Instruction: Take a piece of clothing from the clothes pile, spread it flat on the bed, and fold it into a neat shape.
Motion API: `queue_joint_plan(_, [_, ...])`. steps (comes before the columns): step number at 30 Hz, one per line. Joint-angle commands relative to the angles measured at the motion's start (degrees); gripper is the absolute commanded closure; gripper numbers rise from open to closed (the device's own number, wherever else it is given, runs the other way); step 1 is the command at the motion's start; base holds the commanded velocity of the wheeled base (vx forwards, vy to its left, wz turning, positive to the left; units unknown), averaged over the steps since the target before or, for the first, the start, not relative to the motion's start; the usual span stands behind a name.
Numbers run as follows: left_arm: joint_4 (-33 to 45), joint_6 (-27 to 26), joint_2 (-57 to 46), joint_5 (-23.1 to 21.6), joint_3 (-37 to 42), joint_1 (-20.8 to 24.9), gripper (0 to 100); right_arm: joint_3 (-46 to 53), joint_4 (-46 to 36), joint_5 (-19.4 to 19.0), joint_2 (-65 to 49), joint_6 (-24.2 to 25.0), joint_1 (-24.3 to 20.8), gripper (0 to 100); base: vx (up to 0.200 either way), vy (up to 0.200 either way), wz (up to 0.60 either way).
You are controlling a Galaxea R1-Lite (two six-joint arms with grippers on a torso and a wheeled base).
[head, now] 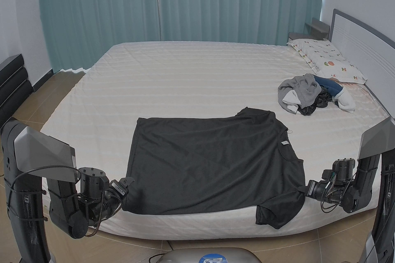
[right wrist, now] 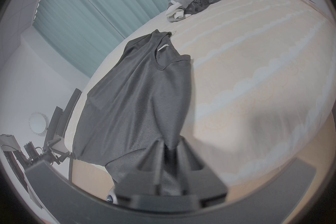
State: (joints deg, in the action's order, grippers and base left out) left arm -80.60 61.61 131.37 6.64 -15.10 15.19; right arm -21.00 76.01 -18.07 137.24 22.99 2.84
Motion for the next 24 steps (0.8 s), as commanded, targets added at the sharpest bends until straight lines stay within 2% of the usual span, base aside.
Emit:
queue_joint_plan(1, [-0.08, -0.79, 0.82, 0.04, 0.78, 0.02, 0, 2.2, -0.16, -0.39, -1.36, -0.05, 1.99, 100, 0.0, 0.0, 0.0])
queue_joint_plan(6, [-0.08, -5.36, 0.47, -0.14, 3.24, 0.28, 0, 6.68, 0.46, -1.18, -2.86, -0.23, 4.02, 100, 0.0, 0.0, 0.0])
queue_joint_plan(18, [0.01, -6.06, 1.35, -0.14, 3.77, 0.81, 0, 9.75, 1.16, -2.59, -4.26, -1.55, 5.07, 100, 0.0, 0.0, 0.0])
queue_joint_plan(23, [-0.08, -8.96, 2.76, -0.14, 5.08, 1.51, 0, 9.93, 1.6, -2.59, -3.91, -1.63, 4.89, 100, 0.0, 0.0, 0.0])
queue_joint_plan(24, [-0.08, -8.96, 2.84, -0.14, 5.08, 1.69, 0, 9.84, 1.6, -2.59, -3.91, -1.63, 4.89, 0, 0.0, 0.0, 0.0])
